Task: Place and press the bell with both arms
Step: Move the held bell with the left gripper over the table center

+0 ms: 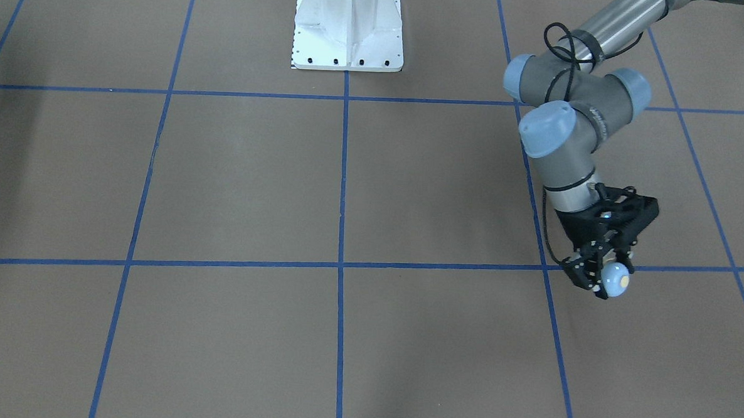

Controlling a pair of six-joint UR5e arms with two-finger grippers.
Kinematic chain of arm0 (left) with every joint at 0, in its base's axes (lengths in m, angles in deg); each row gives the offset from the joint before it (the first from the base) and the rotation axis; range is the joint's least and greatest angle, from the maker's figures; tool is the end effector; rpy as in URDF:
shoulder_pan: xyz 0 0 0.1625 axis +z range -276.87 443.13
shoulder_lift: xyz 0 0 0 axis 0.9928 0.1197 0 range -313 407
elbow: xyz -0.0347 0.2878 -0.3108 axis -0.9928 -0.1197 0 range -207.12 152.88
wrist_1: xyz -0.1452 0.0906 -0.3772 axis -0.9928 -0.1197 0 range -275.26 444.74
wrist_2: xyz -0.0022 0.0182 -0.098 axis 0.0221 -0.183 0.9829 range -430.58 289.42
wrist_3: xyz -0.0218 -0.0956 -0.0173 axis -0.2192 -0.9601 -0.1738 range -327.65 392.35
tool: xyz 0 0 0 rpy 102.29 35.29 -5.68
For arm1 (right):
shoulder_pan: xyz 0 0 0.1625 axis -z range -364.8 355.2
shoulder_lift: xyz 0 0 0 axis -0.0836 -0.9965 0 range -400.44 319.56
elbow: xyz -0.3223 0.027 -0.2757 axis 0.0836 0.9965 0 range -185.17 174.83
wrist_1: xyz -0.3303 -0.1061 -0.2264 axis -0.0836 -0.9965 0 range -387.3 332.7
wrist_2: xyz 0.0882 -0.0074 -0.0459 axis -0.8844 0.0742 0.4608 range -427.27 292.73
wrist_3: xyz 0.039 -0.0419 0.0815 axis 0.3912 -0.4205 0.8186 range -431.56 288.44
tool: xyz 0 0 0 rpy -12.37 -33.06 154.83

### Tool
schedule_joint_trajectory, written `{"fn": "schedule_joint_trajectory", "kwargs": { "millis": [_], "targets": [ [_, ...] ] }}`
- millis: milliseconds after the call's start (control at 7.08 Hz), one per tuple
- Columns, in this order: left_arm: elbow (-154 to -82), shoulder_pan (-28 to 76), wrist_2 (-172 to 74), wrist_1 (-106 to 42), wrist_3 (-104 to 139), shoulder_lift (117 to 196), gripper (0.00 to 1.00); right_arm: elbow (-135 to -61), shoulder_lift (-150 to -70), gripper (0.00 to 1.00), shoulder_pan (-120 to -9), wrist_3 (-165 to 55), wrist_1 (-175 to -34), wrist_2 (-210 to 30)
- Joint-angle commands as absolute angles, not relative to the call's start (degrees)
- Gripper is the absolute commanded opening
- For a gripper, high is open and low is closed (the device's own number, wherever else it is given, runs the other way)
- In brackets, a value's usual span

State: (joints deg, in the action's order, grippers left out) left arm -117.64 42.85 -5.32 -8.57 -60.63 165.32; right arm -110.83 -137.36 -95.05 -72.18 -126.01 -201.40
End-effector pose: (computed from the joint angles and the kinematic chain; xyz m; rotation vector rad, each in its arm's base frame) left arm 0.4040 -0.5716 0.3710 0.5928 0.4012 -0.8446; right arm 0.0660 -0.4360 0.5963 0.0062 -0.7701 -0.0062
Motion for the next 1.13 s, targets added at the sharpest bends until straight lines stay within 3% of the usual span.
{"fn": "schedule_joint_trajectory", "kwargs": {
  "millis": [0,282,706,989],
  "targets": [
    [-117.5,49.7,-7.6,-22.3,-51.2,170.8,0.00,-110.6,-136.8,1.00,-95.0,-72.0,-126.2,-201.7],
    [-114.5,53.9,-7.2,-41.5,-40.0,171.4,0.00,-110.7,-136.5,1.00,-95.1,-72.0,-126.3,-201.9],
    [-113.7,61.1,-7.7,-44.7,-31.9,175.7,0.00,-110.6,-136.3,1.00,-94.7,-71.9,-126.3,-201.8],
    [-108.6,63.1,-8.9,-51.4,-28.0,176.9,0.00,-110.7,-136.2,1.00,-94.6,-71.0,-126.4,-202.0]
  ]
}}
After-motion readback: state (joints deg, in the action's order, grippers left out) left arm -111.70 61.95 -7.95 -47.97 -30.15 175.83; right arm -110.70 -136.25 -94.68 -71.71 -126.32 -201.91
